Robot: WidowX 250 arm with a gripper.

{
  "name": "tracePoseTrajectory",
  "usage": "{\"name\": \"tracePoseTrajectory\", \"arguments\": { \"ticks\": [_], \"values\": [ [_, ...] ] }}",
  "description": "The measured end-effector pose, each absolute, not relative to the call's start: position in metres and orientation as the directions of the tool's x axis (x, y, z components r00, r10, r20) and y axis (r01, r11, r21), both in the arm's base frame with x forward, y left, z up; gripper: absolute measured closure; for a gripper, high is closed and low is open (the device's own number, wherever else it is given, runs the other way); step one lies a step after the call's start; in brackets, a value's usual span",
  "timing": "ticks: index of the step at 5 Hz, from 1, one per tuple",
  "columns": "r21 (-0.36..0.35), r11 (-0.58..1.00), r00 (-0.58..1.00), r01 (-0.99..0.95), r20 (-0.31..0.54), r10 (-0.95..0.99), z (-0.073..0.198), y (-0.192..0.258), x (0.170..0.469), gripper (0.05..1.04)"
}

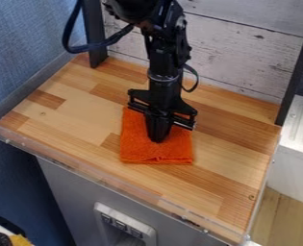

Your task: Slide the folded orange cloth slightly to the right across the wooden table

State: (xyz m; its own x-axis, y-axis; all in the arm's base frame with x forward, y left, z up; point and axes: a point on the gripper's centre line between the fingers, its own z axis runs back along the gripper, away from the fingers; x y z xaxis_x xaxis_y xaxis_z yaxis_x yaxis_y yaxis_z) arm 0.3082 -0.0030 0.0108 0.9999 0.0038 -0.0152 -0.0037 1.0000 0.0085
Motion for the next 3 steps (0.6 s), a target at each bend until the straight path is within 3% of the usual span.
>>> {"name": "tracePoseTrajectory", "arguments": {
  "ticks": [1, 3],
  "values": [
    [0.007, 1.0, 0.999, 0.013, -0.041, -0.012, 0.014, -0.011, 0.306, 0.849],
    [0.009, 1.0, 0.999, 0.017, -0.033, -0.017, 0.037, -0.013, 0.325, 0.294]
  ]
}}
